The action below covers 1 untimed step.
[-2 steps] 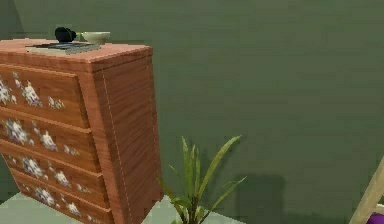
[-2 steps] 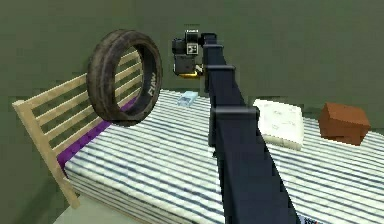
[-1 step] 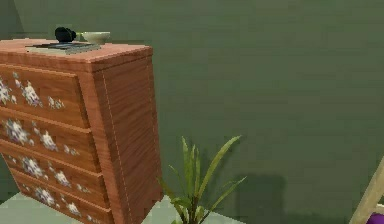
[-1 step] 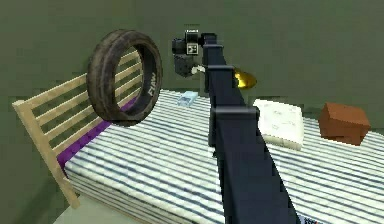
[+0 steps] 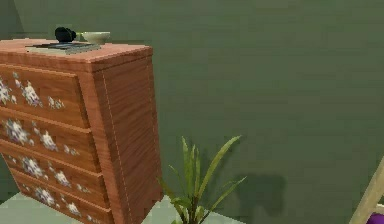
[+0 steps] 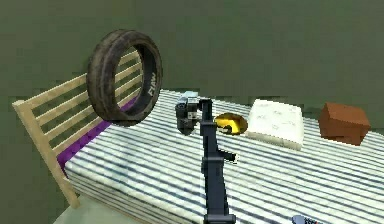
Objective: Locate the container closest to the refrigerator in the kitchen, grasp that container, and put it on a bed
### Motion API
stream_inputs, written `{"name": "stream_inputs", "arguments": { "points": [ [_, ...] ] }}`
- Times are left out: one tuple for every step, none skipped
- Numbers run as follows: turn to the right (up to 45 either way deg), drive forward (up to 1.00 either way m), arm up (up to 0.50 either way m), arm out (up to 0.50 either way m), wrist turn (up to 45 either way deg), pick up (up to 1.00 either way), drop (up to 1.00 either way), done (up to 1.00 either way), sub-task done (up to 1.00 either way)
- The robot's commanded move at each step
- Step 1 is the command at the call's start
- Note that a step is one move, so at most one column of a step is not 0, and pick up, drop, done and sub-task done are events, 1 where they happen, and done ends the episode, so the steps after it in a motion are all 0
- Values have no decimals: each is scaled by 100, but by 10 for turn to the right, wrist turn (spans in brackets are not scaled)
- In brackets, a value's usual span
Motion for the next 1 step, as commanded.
{"name": "stream_inputs", "arguments": {
  "points": [
    [0,0,-32,0,0,0,0,0,0]
  ]
}}
